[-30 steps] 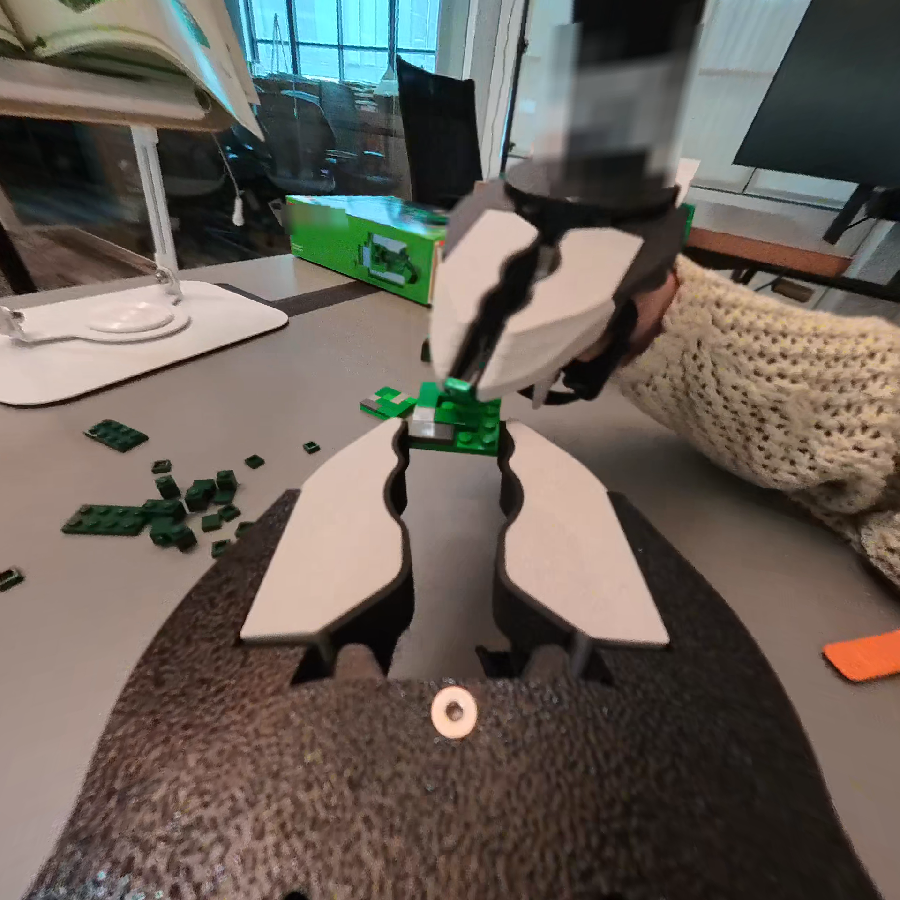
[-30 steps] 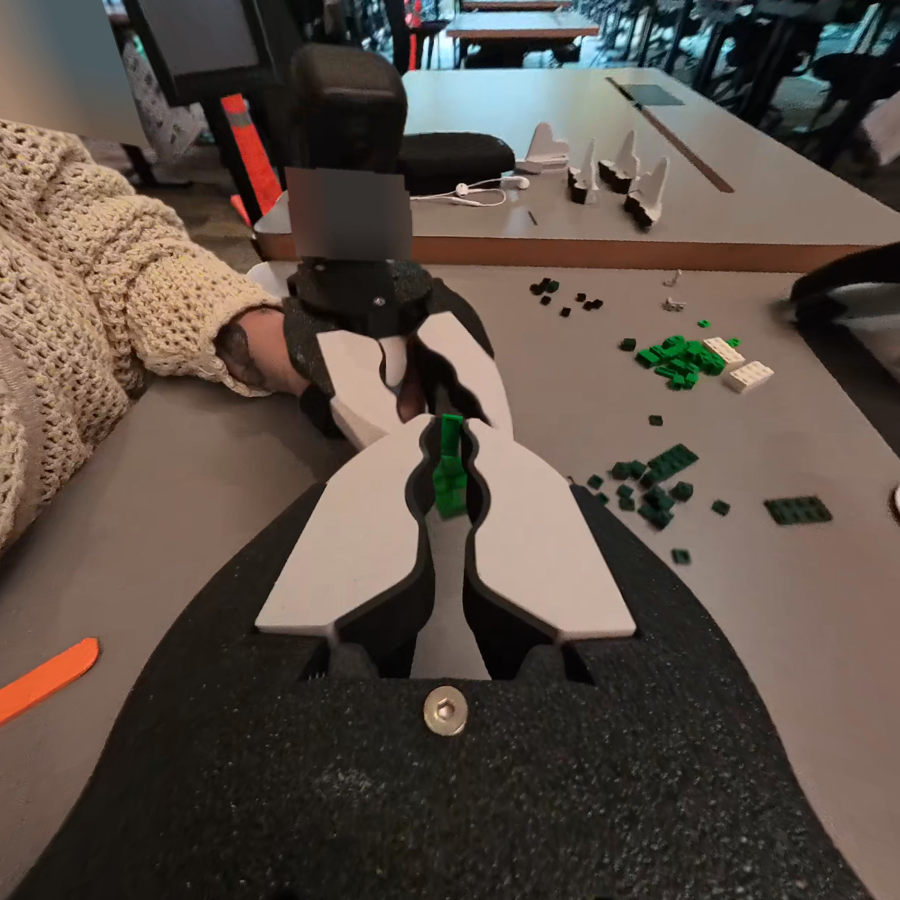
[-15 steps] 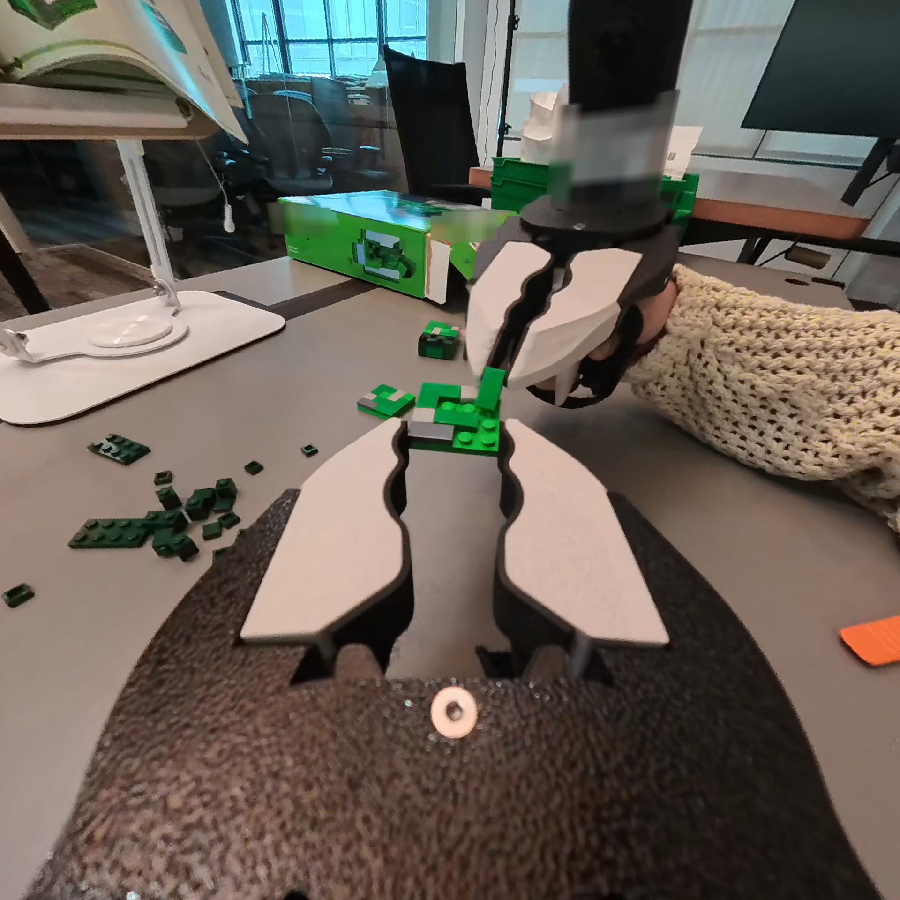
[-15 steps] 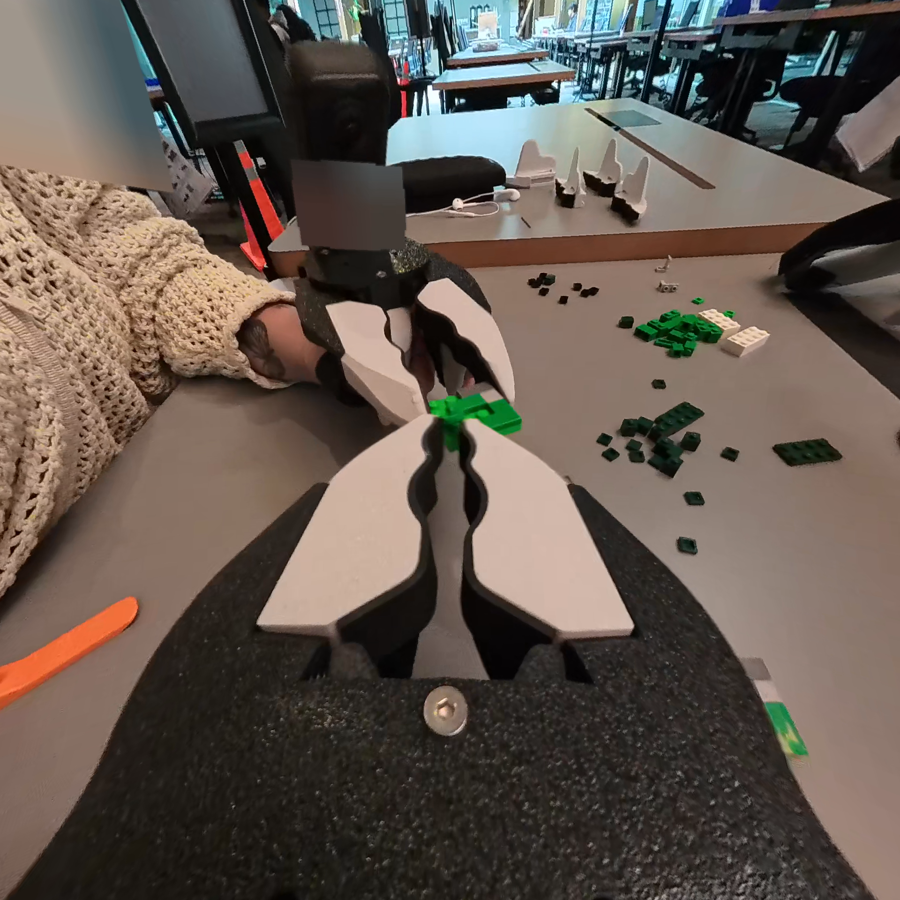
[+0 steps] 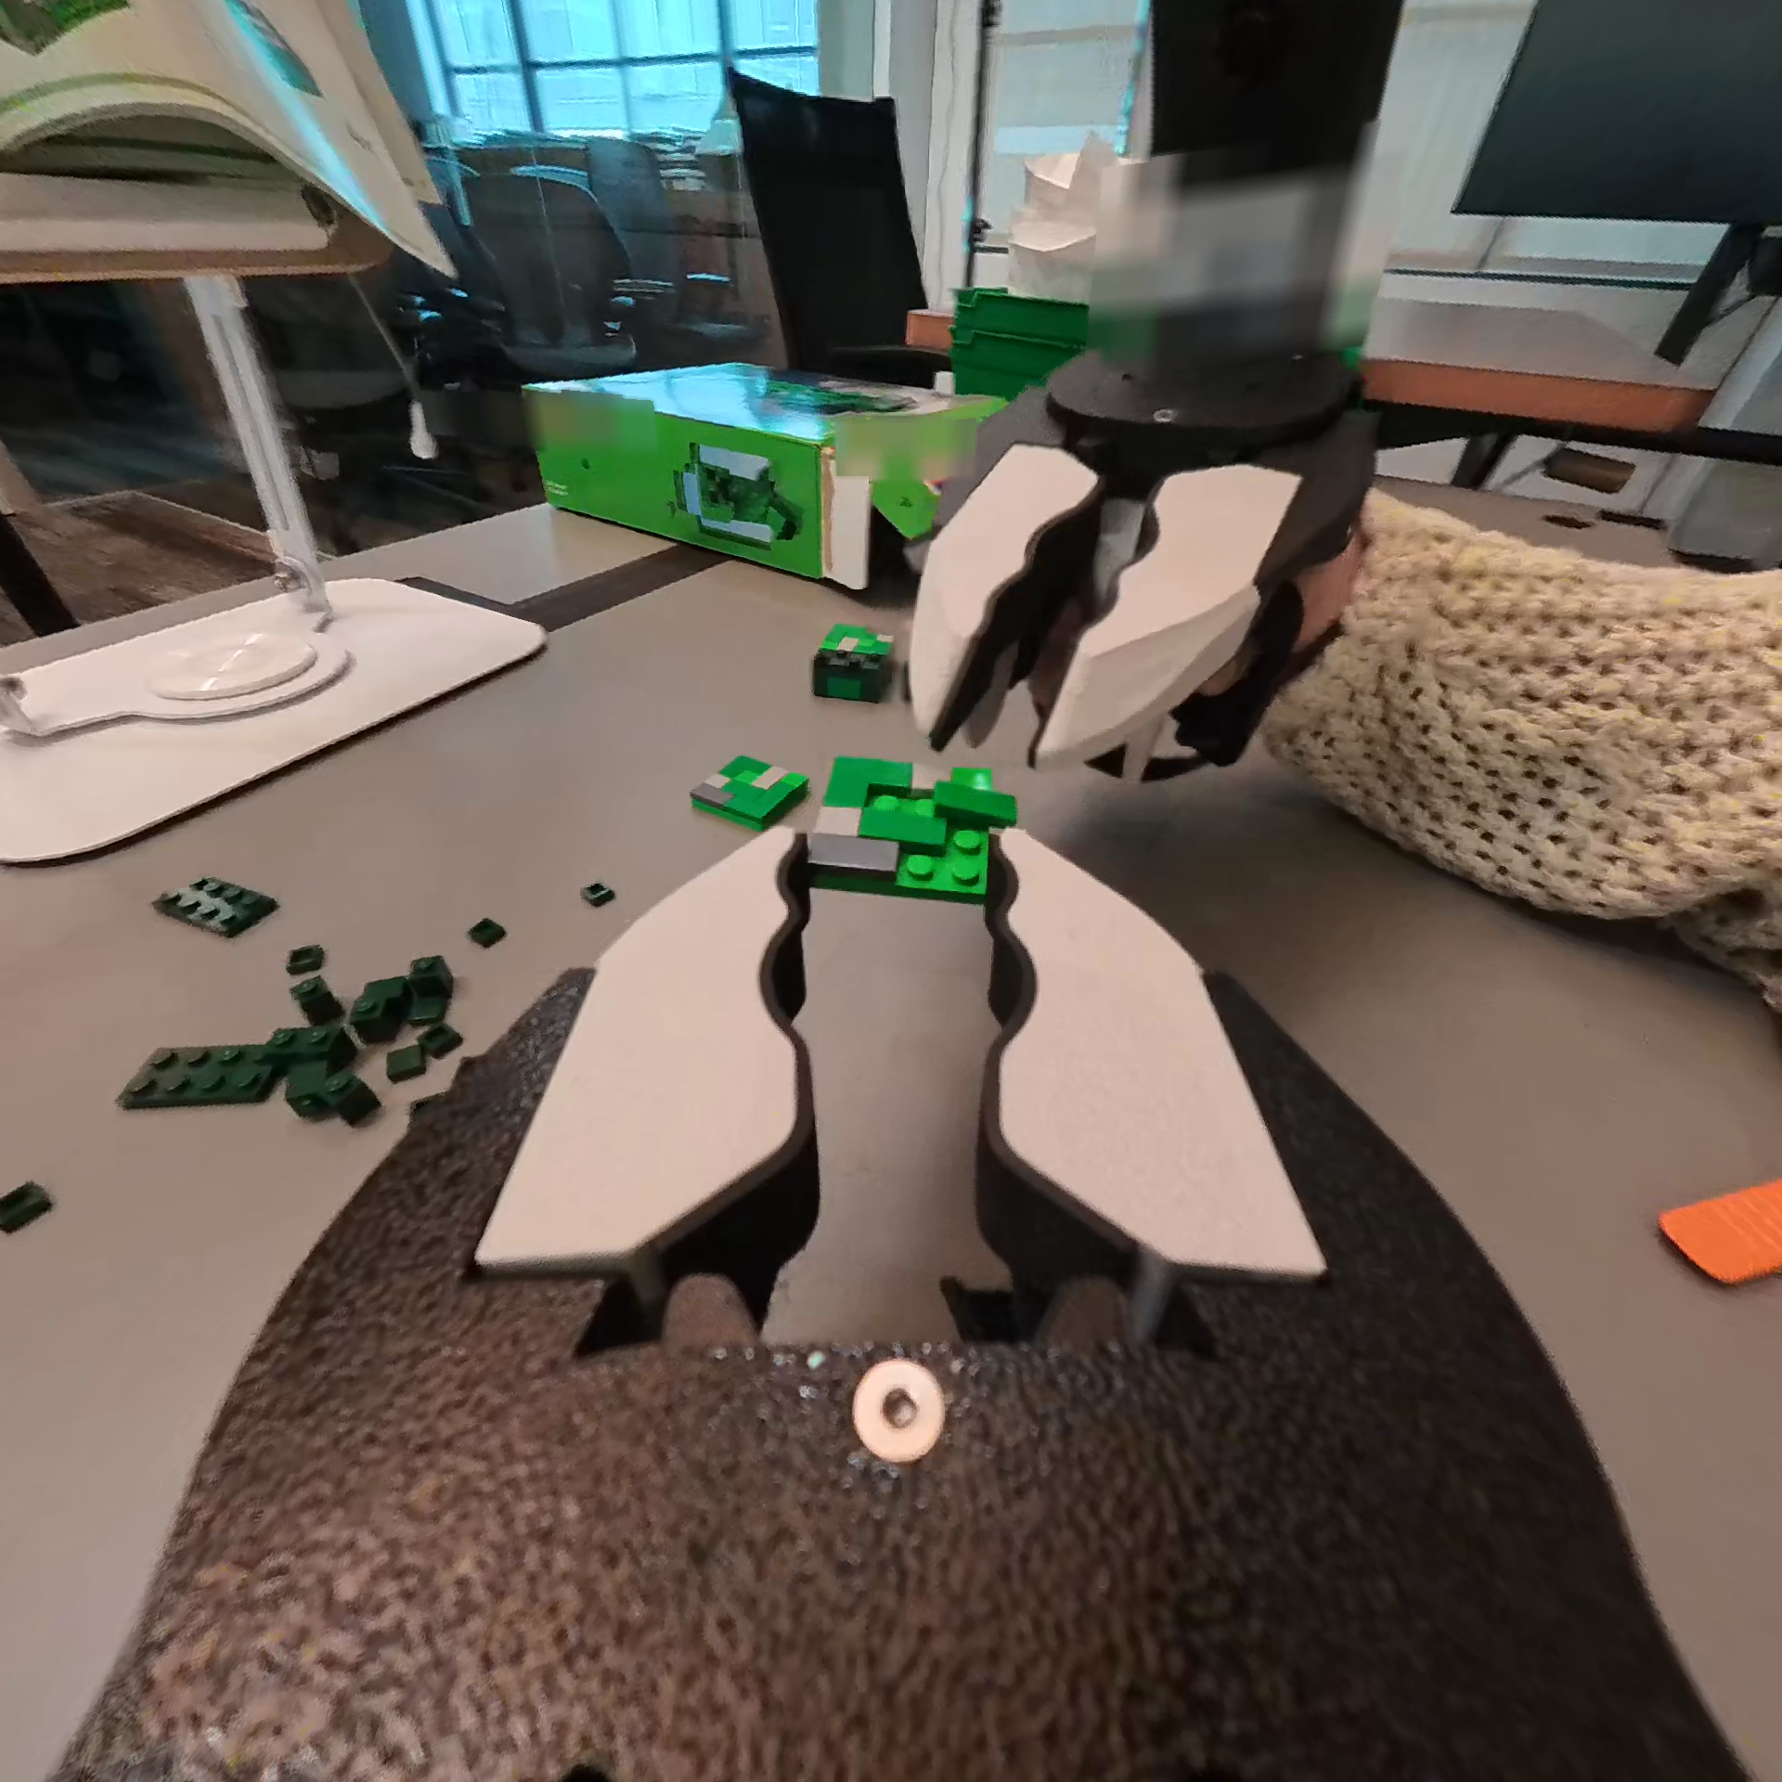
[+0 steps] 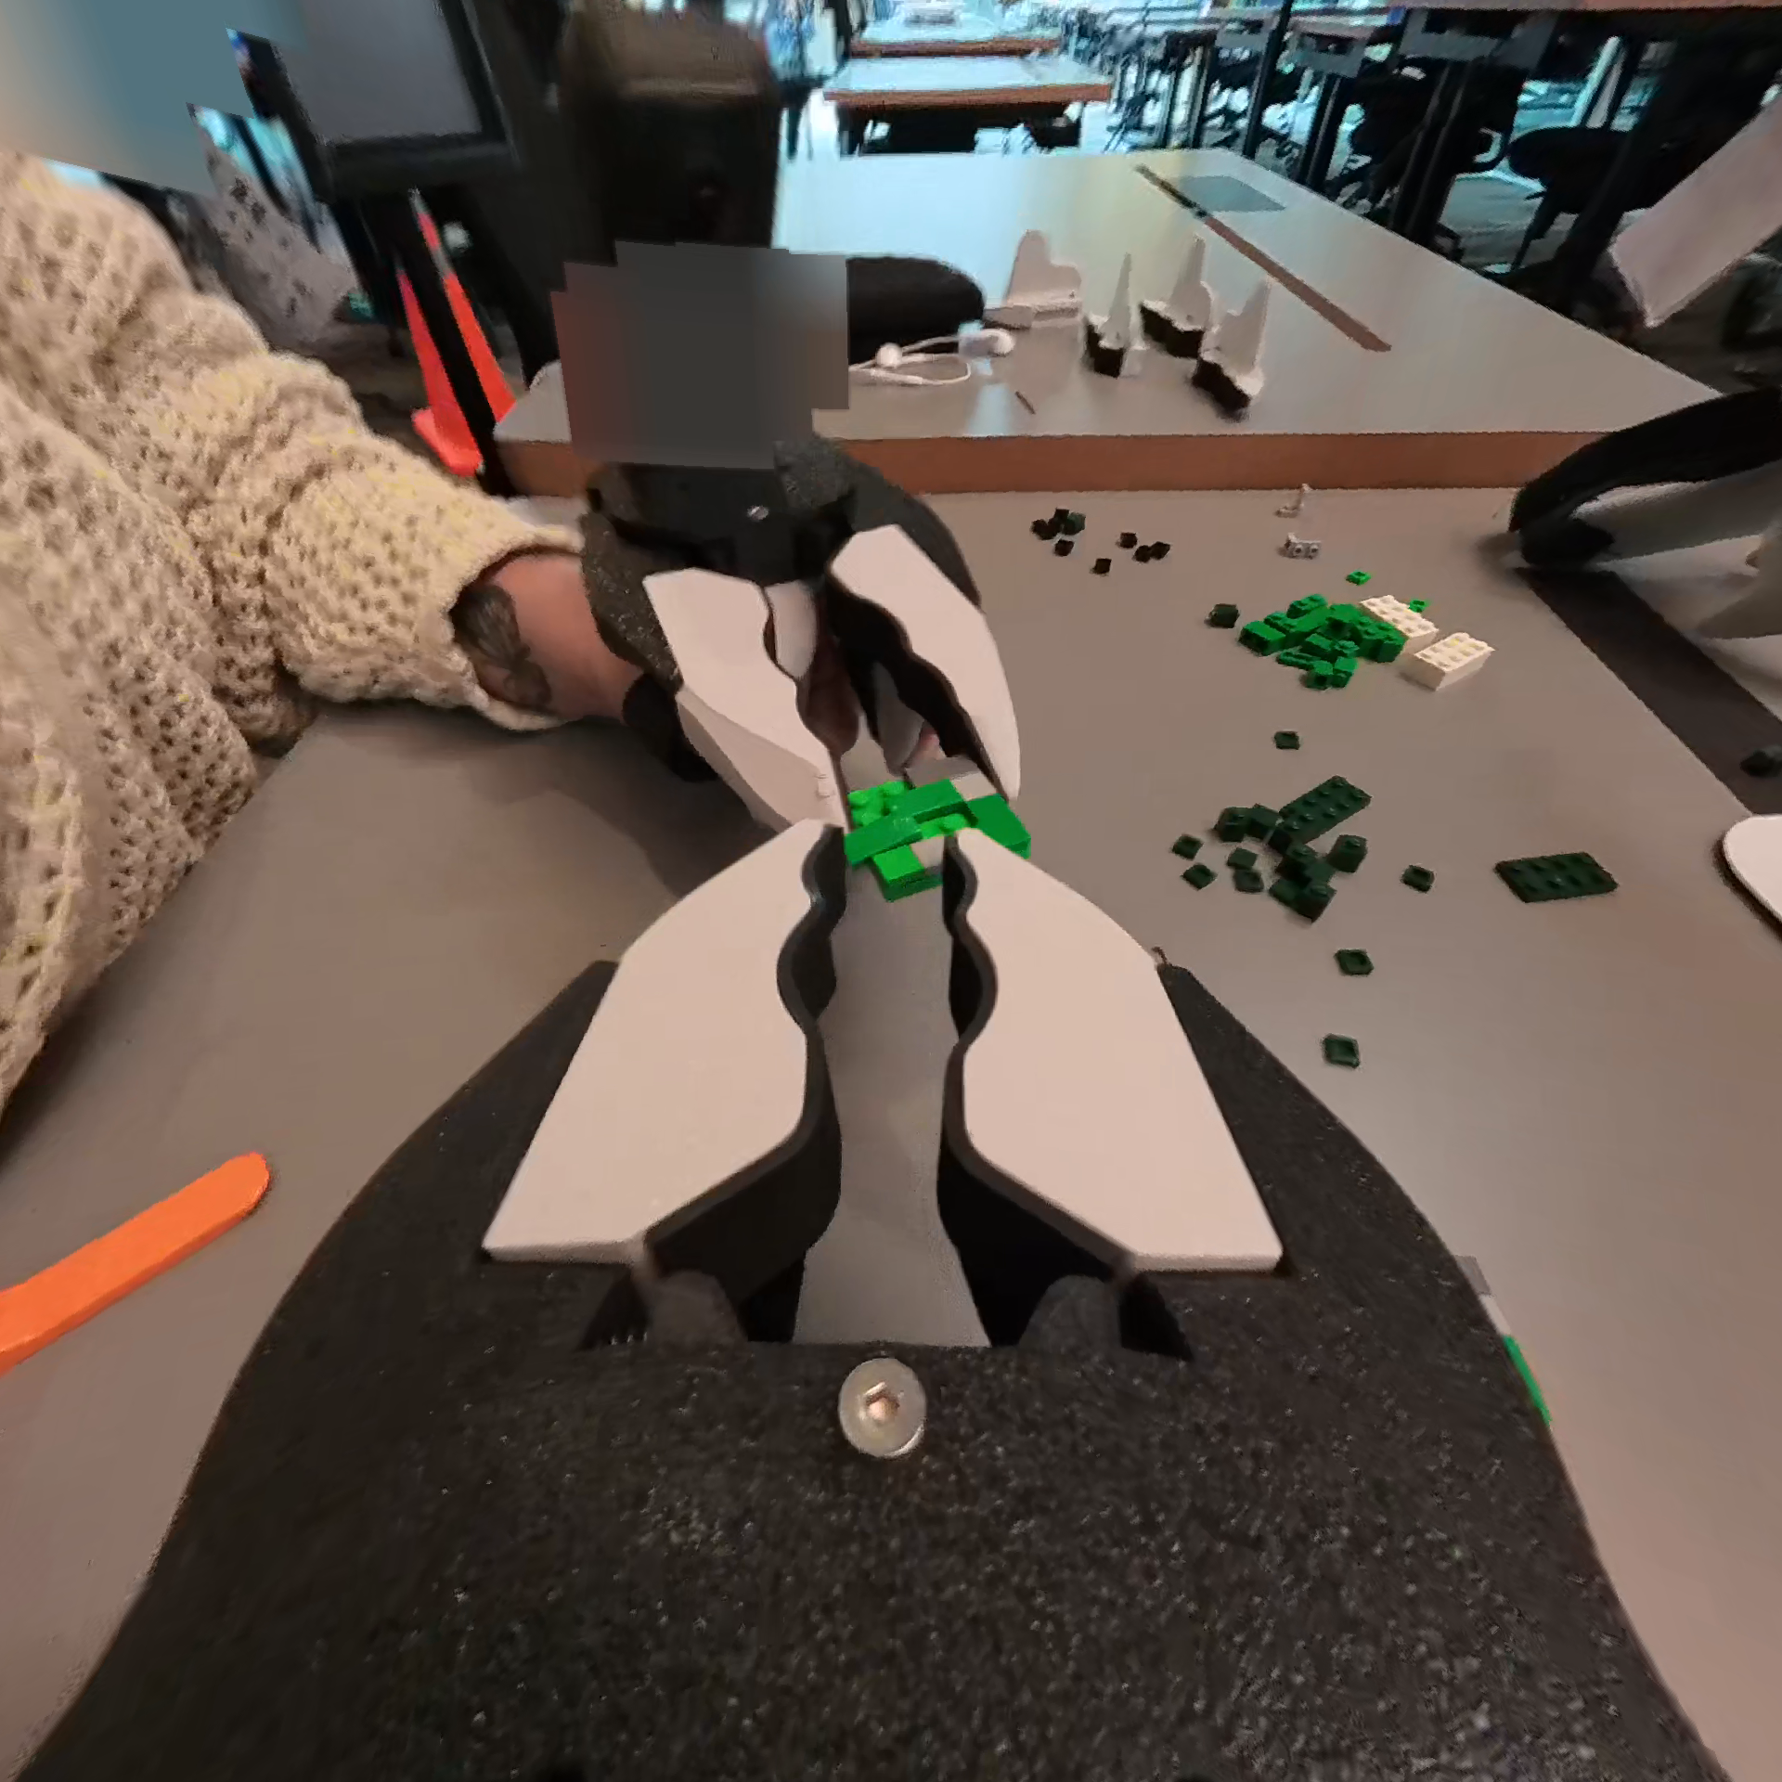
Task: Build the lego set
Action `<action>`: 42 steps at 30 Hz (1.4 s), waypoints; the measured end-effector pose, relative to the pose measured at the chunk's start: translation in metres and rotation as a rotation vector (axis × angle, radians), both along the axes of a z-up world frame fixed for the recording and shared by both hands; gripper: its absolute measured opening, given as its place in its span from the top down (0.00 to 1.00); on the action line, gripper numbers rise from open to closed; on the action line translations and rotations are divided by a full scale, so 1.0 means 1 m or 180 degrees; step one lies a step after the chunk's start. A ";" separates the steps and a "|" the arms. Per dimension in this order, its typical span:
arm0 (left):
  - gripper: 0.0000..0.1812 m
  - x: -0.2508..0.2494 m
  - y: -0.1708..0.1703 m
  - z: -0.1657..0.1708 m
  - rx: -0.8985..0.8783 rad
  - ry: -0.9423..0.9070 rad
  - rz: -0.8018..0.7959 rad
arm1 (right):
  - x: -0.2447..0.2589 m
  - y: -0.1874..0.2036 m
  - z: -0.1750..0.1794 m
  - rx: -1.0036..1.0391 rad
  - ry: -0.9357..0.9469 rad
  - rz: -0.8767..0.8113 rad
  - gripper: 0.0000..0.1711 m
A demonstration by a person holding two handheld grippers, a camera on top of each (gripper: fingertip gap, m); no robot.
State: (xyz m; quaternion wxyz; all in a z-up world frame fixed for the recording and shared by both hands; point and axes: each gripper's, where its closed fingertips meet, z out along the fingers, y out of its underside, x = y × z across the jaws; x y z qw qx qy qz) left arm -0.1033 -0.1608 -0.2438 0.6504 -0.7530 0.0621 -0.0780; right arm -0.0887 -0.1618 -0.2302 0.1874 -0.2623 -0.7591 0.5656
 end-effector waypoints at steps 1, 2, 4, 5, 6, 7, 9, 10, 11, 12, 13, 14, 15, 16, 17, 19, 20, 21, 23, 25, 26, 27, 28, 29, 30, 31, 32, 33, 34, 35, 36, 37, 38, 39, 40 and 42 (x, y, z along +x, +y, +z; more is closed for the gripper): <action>0.81 0.008 -0.001 -0.001 -0.0028 -0.0018 -0.0227 | 0.004 -0.003 -0.001 0.0115 0.0036 0.0056 0.88; 0.81 0.015 -0.003 -0.002 -0.0061 -0.0042 -0.0427 | 0.008 -0.006 -0.001 0.0234 0.0073 0.0143 0.88; 0.81 0.024 -0.005 -0.003 -0.0081 -0.0062 -0.0670 | 0.016 -0.013 -0.004 0.0488 0.0085 0.0287 0.88; 0.81 0.026 -0.006 -0.003 -0.0089 -0.0061 -0.0712 | 0.020 -0.015 -0.006 0.0605 0.0052 0.0355 0.88; 0.81 0.026 -0.006 -0.003 -0.0098 -0.0059 -0.0731 | 0.023 -0.017 -0.008 0.0699 0.0011 0.0414 0.88; 0.81 0.028 -0.007 -0.004 -0.0101 -0.0052 -0.0759 | 0.025 -0.018 -0.009 0.0766 -0.0013 0.0443 0.87; 0.81 0.030 -0.007 -0.004 -0.0110 -0.0024 -0.0793 | 0.027 -0.020 -0.010 0.0840 -0.0035 0.0483 0.87; 0.81 0.031 -0.007 -0.005 -0.0119 -0.0008 -0.0806 | 0.027 -0.021 -0.011 0.0880 -0.0036 0.0488 0.87; 0.81 0.032 -0.007 -0.005 -0.0130 0.0009 -0.0822 | 0.027 -0.022 -0.012 0.0933 -0.0034 0.0488 0.87; 0.81 0.032 -0.007 -0.006 -0.0141 0.0022 -0.0828 | 0.027 -0.022 -0.014 0.0987 -0.0030 0.0479 0.88; 0.81 0.032 -0.007 -0.006 -0.0147 0.0032 -0.0832 | 0.027 -0.021 -0.014 0.1029 -0.0014 0.0470 0.90; 0.81 0.033 -0.007 -0.007 -0.0147 0.0039 -0.0837 | 0.027 -0.021 -0.014 0.1055 -0.0008 0.0473 0.91; 0.81 0.033 -0.007 -0.007 -0.0152 0.0045 -0.0840 | 0.028 -0.021 -0.015 0.1064 -0.0012 0.0479 0.91; 0.81 0.033 -0.007 -0.007 -0.0158 0.0051 -0.0842 | 0.028 -0.021 -0.015 0.1066 -0.0024 0.0481 0.91; 0.81 0.034 -0.007 -0.008 -0.0162 0.0060 -0.0844 | 0.028 -0.021 -0.015 0.1060 -0.0040 0.0489 0.91; 0.81 0.035 -0.007 -0.008 -0.0169 0.0090 -0.0849 | 0.029 -0.020 -0.015 0.1047 -0.0063 0.0499 0.91; 0.81 0.035 -0.007 -0.009 -0.0175 0.0108 -0.0852 | 0.029 -0.020 -0.014 0.1030 -0.0064 0.0499 0.91; 0.81 0.036 -0.007 -0.009 -0.0182 0.0131 -0.0854 | 0.029 -0.020 -0.013 0.0986 -0.0064 0.0503 0.91; 0.81 0.038 -0.007 -0.011 -0.0199 0.0195 -0.0868 | 0.027 -0.023 -0.009 0.0872 -0.0090 0.0502 0.91; 0.81 0.040 -0.007 -0.013 -0.0223 0.0265 -0.0879 | 0.026 -0.025 -0.011 0.0877 -0.0159 0.0505 0.91; 0.81 0.041 -0.007 -0.014 -0.0234 0.0294 -0.0888 | 0.025 -0.026 -0.014 0.0925 -0.0188 0.0507 0.91; 0.81 0.041 -0.007 -0.014 -0.0247 0.0319 -0.0898 | 0.025 -0.027 -0.016 0.0970 -0.0207 0.0519 0.91; 0.81 0.042 -0.007 -0.015 -0.0254 0.0338 -0.0899 | 0.025 -0.027 -0.017 0.0990 -0.0219 0.0535 0.91; 0.81 0.041 -0.007 -0.015 -0.0246 0.0340 -0.0887 | 0.024 -0.026 -0.016 0.0981 -0.0230 0.0522 0.91; 0.81 0.041 -0.007 -0.014 -0.0239 0.0328 -0.0883 | 0.024 -0.026 -0.015 0.0965 -0.0241 0.0514 0.91; 0.81 0.041 -0.007 -0.014 -0.0240 0.0315 -0.0892 | 0.025 -0.027 -0.015 0.0957 -0.0251 0.0518 0.91; 0.81 0.041 -0.007 -0.014 -0.0242 0.0311 -0.0901 | 0.025 -0.027 -0.015 0.0956 -0.0254 0.0518 0.91; 0.81 0.041 -0.007 -0.014 -0.0244 0.0319 -0.0900 | 0.025 -0.027 -0.016 0.0958 -0.0260 0.0521 0.91; 0.81 0.042 -0.007 -0.015 -0.0247 0.0333 -0.0899 | 0.025 -0.027 -0.016 0.0960 -0.0268 0.0522 0.90; 0.81 0.042 -0.007 -0.015 -0.0253 0.0344 -0.0905 | 0.025 -0.027 -0.016 0.0961 -0.0276 0.0524 0.90; 0.81 0.042 -0.007 -0.015 -0.0258 0.0351 -0.0909 | 0.025 -0.026 -0.017 0.0958 -0.0282 0.0517 0.89; 0.81 0.042 -0.007 -0.015 -0.0259 0.0355 -0.0910 | 0.025 -0.026 -0.017 0.0948 -0.0291 0.0516 0.89; 0.81 0.042 -0.007 -0.015 -0.0259 0.0356 -0.0910 | 0.025 -0.026 -0.017 0.0941 -0.0301 0.0513 0.89; 0.81 0.042 -0.007 -0.015 -0.0257 0.0353 -0.0906 | 0.025 -0.025 -0.017 0.0946 -0.0302 0.0498 0.88; 0.81 0.041 -0.007 -0.015 -0.0254 0.0346 -0.0892 | 0.025 -0.024 -0.017 0.0961 -0.0302 0.0480 0.87; 0.81 0.039 -0.007 -0.014 -0.0240 0.0308 -0.0848 | 0.027 -0.020 -0.015 0.0960 -0.0298 0.0416 0.85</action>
